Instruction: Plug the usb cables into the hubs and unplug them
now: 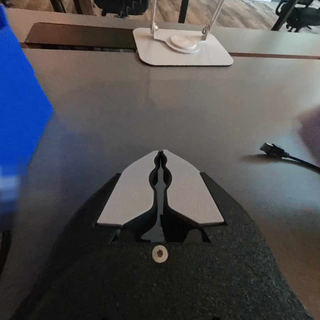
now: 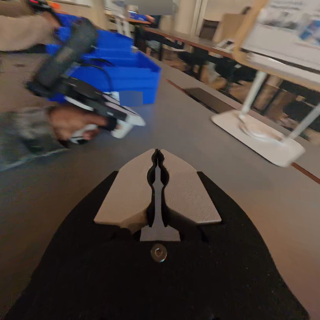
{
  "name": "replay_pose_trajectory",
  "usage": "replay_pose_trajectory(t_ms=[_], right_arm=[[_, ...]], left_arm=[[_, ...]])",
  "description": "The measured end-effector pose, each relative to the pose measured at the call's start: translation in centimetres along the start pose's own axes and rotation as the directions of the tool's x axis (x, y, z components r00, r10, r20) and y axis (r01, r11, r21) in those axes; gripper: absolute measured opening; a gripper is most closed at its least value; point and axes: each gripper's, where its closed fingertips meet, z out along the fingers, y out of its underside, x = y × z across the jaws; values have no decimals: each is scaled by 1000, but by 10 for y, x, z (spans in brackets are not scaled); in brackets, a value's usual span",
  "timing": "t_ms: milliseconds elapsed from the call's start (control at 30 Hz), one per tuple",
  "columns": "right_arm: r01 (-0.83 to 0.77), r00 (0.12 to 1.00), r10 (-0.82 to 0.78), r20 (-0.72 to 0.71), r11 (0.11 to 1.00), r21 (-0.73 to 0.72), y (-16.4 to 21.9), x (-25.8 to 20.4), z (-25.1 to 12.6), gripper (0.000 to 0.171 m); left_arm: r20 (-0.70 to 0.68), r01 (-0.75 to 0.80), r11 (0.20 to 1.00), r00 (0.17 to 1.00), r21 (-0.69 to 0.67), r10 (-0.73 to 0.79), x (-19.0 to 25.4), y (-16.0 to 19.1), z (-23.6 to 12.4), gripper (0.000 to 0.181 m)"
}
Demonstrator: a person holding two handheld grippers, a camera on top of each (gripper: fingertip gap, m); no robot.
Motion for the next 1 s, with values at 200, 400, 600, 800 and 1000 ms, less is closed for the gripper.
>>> replay_pose_trajectory(t_ms=[200,400,600,800,1000], right_arm=[[177,924,-183,335,983,48,-33,-119,26,0],[165,916,-192,351,981,105,-42,-147,42,0],[185,955,-186,231,982,27,-23,-104,35,0],[81,996,-66,63,956,-282,43,-13,8,24],[63,994,-95,-53,900,-432,81,31,1,37]], left_arm=[[-32,-149,988,988,-33,148,23,9,-2,0],[23,-225,974,974,-10,225,21,7,-4,0],[28,-282,950,959,130,281,20,-12,-18,19],[-9,-196,971,980,136,199,3,-28,-40,13],[-128,-167,963,972,211,197,-12,-68,-108,28]])
